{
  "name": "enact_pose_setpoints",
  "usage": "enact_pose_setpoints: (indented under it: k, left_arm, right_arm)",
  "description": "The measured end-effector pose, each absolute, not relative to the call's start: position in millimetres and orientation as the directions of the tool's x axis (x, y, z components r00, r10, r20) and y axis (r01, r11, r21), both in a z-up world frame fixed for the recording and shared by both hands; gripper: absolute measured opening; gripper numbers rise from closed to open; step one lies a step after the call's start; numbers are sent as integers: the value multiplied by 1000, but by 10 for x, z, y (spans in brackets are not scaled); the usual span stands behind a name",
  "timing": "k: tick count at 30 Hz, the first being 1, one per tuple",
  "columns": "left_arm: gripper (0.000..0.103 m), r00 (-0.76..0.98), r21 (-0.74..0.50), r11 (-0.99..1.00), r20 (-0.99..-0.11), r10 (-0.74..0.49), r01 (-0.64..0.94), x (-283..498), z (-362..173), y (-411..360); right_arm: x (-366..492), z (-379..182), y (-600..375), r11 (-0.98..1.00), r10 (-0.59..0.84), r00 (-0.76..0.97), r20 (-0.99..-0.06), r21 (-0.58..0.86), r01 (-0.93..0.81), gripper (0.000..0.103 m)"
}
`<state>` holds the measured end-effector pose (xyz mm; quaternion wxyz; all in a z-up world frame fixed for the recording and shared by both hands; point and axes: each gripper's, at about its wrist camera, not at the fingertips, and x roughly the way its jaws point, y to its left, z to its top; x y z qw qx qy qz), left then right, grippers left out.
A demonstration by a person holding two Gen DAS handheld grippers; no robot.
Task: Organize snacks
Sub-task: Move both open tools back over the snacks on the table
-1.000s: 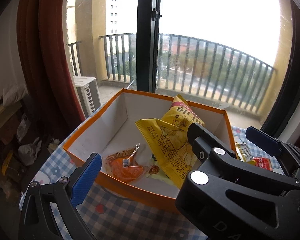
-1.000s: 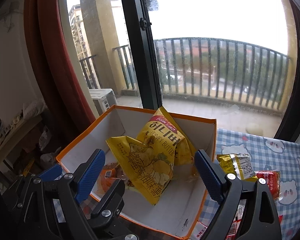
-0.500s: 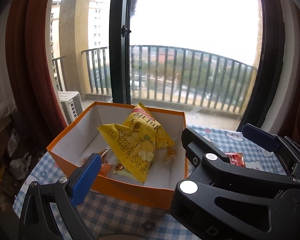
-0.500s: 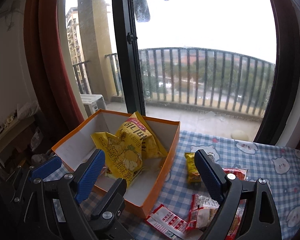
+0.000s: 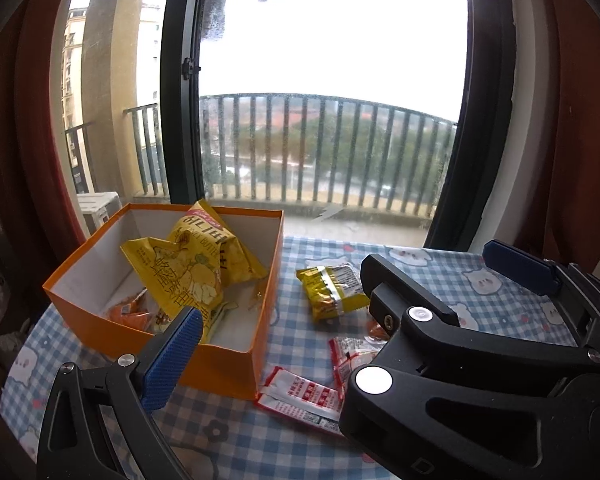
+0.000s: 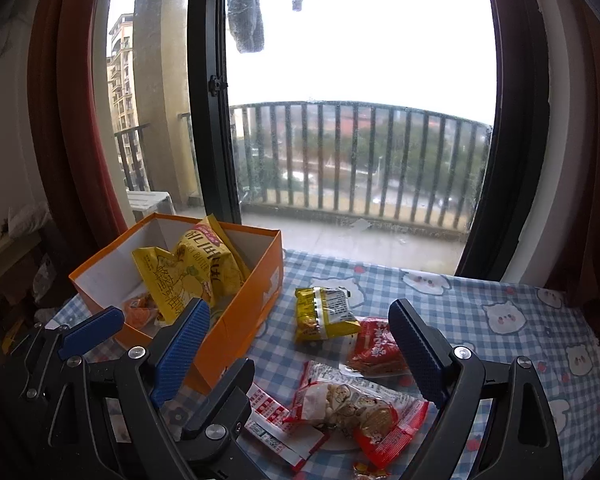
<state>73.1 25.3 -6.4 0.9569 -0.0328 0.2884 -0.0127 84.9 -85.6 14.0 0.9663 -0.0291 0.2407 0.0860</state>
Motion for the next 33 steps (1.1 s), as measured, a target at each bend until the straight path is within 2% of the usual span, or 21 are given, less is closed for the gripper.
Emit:
enact_pose_setpoints:
  k: [5,9,17,21,28,33]
  left_arm:
    - [101,843,-60,997,-533,-77,53,611,-72,57]
    - [101,858,-39,997,-508,-80,70,494,-103,-85]
    - [102,854,-42,995,-511,-98,89,427,-266,-241]
    - [102,842,-29,995,-532,-94,94,445,-397,-301]
    - [102,828,-8,995,-554,-85,97,424,-687,-381]
    - [102,794,-6,996,-603,-79,95,462,-918,-408]
  right_arm:
    - [664,119,-1054,992,110,907,-406,-5,-123,93]
    - [542,68,-1183,995,99,914,-394,12,-103,92]
    - [369,-76,-1359,999,33,918,-394,-20,-44,92]
    - [371,-202,-1431,999,33,901,-432,3,-36,83]
    - [358,-522,-1544,999,24,876,-481,46,-2,82]
    - [396,-765,-1573,998,14,848,-530,54,17,80]
